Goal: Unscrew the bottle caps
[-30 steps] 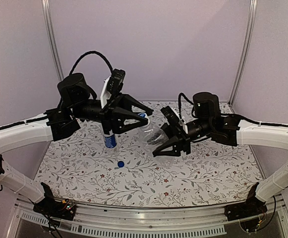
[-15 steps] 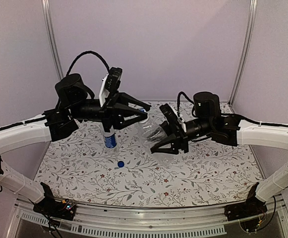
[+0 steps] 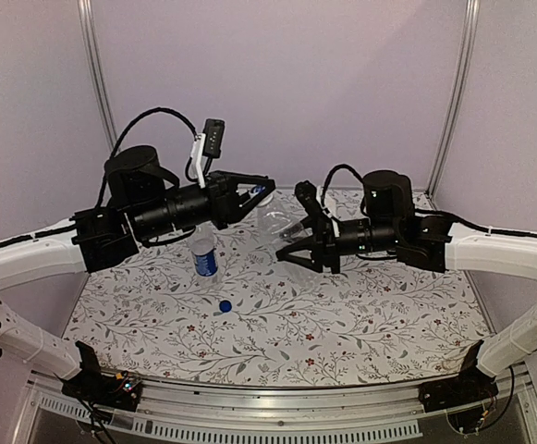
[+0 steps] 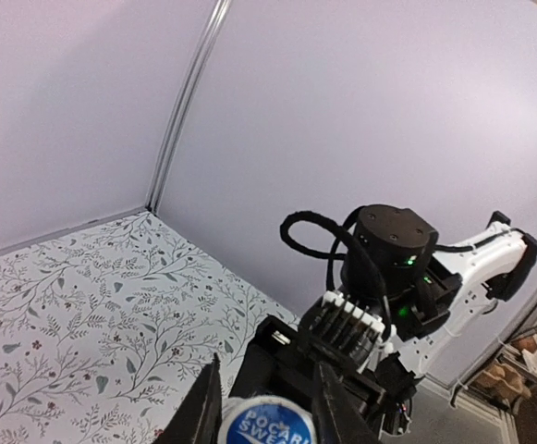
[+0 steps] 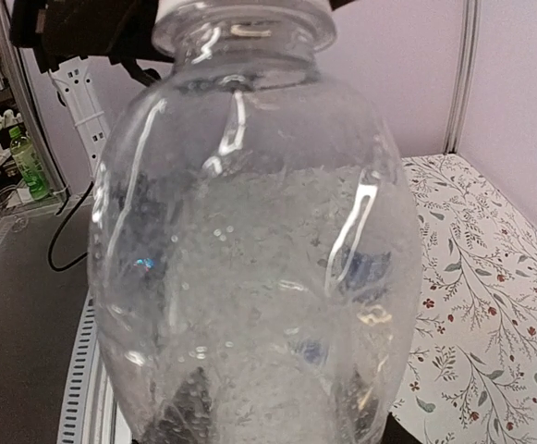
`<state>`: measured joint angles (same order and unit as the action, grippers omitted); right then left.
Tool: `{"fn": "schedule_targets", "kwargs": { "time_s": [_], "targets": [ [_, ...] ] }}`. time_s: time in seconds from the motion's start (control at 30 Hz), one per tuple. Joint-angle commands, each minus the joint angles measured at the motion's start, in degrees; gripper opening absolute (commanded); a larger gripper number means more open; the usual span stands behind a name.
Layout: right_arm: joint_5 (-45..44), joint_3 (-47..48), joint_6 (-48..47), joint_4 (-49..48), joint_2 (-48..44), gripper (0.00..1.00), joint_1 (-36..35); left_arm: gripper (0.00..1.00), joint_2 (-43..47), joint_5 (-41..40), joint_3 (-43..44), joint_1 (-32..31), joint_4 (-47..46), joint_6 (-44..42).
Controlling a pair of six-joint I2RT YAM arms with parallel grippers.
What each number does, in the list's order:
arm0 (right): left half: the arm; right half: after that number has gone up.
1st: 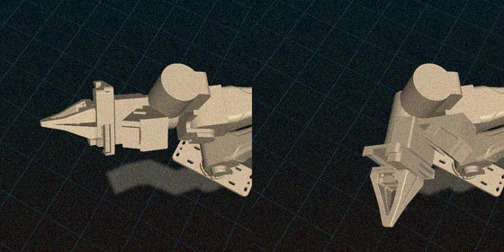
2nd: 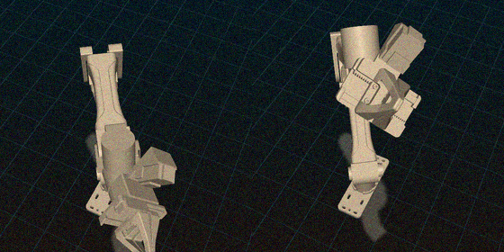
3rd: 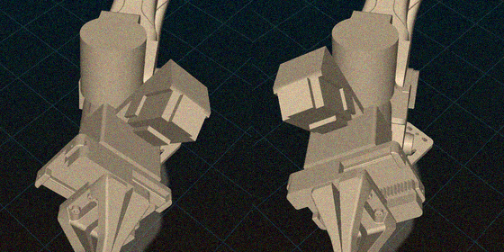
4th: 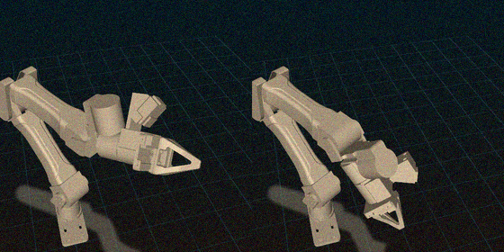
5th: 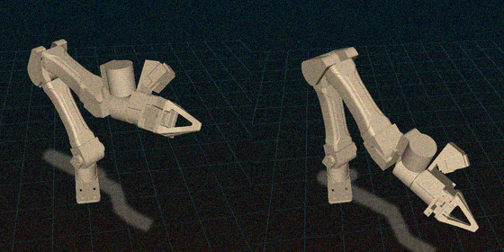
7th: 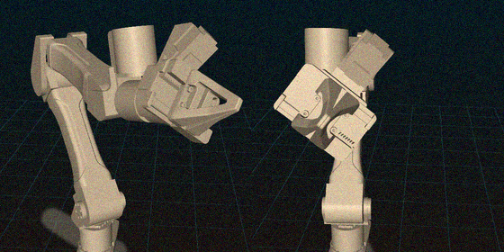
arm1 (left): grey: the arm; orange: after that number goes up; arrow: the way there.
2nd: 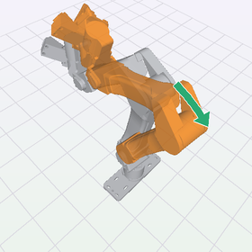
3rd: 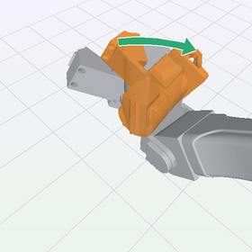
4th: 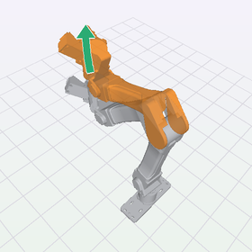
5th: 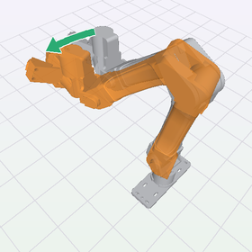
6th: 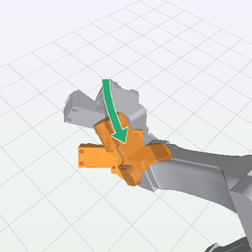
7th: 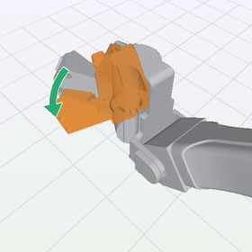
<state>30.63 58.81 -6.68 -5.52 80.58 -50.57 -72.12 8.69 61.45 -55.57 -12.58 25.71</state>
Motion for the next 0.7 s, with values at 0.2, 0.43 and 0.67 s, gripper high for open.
{"fn": "schedule_targets", "kwargs": {
  "time_s": [0.2,0.43,0.67],
  "targets": [
    [-5.6,2.2,-1.1,0.4,1.2,0.26,1.1,0.25,-0.3,-14.2,3.9,-1.4,6.0,7.2],
    [0.5,1.4,-2.1,0.4,0.8,0.26,1.1,0.6,1.6,-6.4,1.7,-0.9,0.7,1.7],
    [11.2,1.3,-3.4,0.9,0.4,0.26,1.2,0.77,3.5,7.6,0.5,2.6,-1.7,-4.1]
  ]
}}
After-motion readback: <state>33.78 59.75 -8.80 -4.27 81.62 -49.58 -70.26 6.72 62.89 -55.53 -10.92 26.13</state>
